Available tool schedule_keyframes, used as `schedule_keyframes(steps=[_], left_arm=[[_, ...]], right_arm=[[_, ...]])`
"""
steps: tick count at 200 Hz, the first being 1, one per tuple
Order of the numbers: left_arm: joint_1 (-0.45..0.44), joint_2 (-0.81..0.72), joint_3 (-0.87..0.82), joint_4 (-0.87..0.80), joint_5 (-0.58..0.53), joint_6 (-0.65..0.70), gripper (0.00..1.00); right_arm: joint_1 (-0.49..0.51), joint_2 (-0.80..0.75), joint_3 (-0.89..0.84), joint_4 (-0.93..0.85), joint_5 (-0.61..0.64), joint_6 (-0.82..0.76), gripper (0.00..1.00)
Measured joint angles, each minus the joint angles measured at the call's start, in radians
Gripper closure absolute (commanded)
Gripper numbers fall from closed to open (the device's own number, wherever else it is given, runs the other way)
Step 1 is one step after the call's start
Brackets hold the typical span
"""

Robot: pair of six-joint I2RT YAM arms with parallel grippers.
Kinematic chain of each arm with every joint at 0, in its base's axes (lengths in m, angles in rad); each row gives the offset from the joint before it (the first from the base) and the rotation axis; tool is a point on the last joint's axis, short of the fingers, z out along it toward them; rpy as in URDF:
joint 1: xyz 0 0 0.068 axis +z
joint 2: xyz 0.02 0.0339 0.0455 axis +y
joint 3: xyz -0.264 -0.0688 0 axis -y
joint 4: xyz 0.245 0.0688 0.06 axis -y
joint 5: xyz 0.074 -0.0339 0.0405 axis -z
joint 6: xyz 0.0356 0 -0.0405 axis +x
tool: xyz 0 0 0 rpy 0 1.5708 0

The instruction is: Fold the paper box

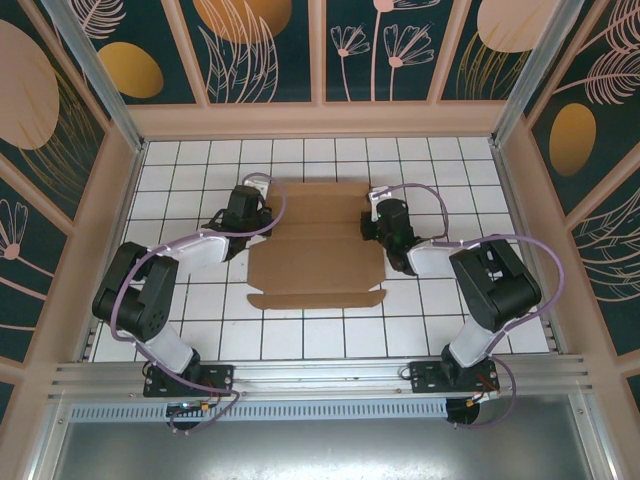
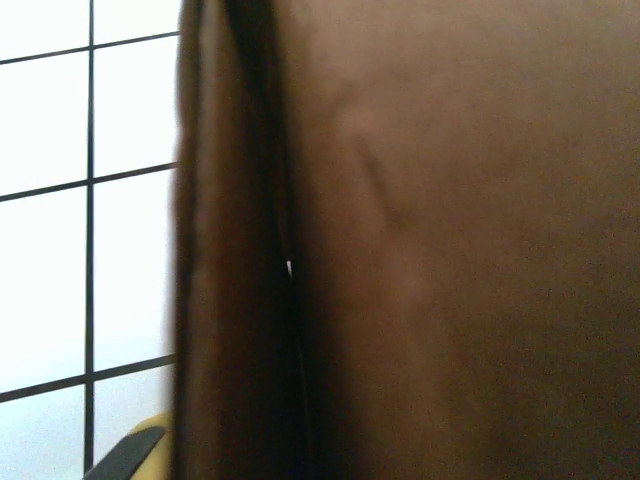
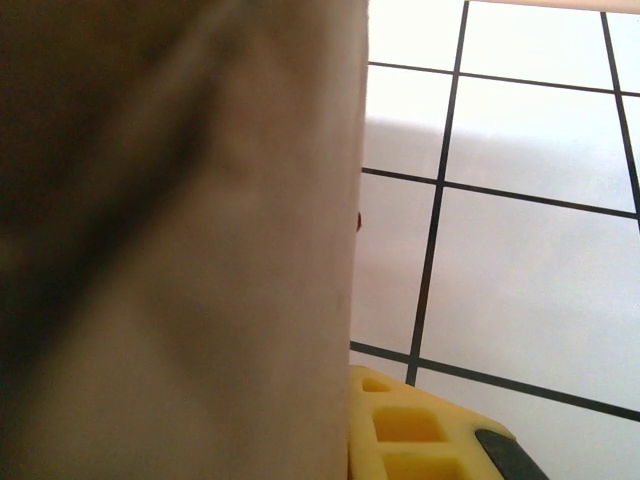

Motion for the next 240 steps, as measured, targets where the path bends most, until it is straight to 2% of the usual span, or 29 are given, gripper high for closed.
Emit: schedule_keyframes(steps=[29,107,145,179,213,240], left_arm=[[-0.006,0.015,0.013,-0.001,-0.051,-0.041,0.86],[-0.064,0.072,0.062,-0.003,-0.201,-0.118,0.85],[-0.068,0.072,0.053,0.010,-0.224,-0.128,0.68],[-0.064,0.067,-0.011,0.082,-0.194,-0.153,0.51],[-0.063,0.017,-0.074,0.110,-0.143,-0.186,0.36],[-0.057,-0.038,-0.101,0.121,-0.100,-0.214,0.24]], right_arm=[[0.029,-0.016,0.000,-0.027,0.062,0.032,1.00],[0.114,0.001,0.067,-0.137,0.306,0.137,1.00],[0.117,0.019,0.075,-0.139,0.321,0.158,1.00],[0.101,0.027,0.073,-0.130,0.313,0.161,1.00],[0.071,0.021,0.039,-0.080,0.291,0.159,0.92],[0.056,0.000,0.012,-0.066,0.275,0.149,0.73]])
